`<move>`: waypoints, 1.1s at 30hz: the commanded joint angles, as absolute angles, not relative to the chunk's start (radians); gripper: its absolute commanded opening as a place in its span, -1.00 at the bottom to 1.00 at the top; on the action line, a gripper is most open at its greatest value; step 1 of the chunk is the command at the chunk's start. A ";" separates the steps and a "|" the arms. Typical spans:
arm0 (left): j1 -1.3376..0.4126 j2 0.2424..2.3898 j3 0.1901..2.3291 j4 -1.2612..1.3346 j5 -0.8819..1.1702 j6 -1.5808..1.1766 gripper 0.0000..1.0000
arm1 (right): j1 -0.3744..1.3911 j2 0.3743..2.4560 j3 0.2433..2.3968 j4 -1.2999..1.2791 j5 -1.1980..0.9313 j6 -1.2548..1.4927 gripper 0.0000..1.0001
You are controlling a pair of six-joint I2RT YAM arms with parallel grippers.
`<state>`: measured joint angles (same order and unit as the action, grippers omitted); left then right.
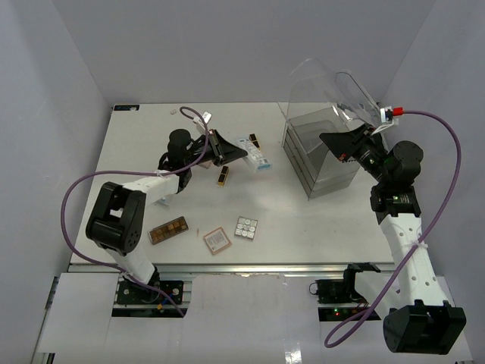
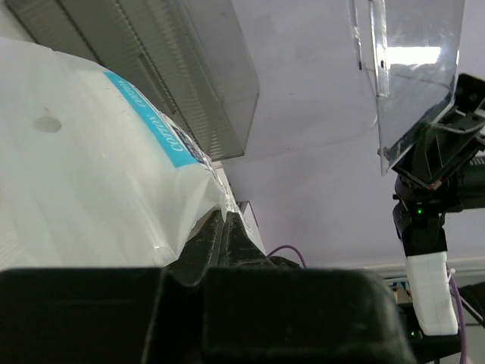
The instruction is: Organize the makeup
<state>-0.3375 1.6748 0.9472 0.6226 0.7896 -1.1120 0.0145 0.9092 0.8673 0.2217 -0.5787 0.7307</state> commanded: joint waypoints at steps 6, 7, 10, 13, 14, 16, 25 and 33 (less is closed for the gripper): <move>-0.469 1.806 1.043 0.897 0.803 -1.201 -1.00 | 0.012 0.876 0.871 0.301 -0.586 0.733 -0.77; -0.481 1.826 1.056 0.922 0.802 -1.215 -1.00 | 0.012 0.876 0.872 0.301 -0.586 0.734 -0.77; -0.516 1.890 1.106 1.000 0.805 -1.256 -1.00 | 0.012 0.876 0.873 0.301 -0.588 0.736 -0.77; -0.543 1.928 1.162 1.023 0.804 -1.266 -1.00 | 0.012 0.876 0.873 0.302 -0.591 0.740 -0.77; -0.552 1.941 1.181 1.027 0.803 -1.267 -1.00 | 0.012 0.876 0.873 0.302 -0.592 0.741 -0.77; -0.561 1.958 1.206 1.026 0.799 -1.268 -1.00 | 0.012 0.875 0.873 0.302 -0.592 0.742 -0.77; -0.576 2.017 1.320 1.043 0.735 -1.277 -1.00 | 0.012 0.874 0.871 0.305 -0.594 0.747 -0.77; -0.609 2.126 1.471 1.027 0.719 -1.301 -1.00 | 0.012 0.875 0.871 0.311 -0.595 0.753 -0.77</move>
<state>-0.5803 2.0965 1.3886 1.0182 0.7419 -1.2984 0.0143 0.9085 0.8673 0.2149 -0.5793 0.7484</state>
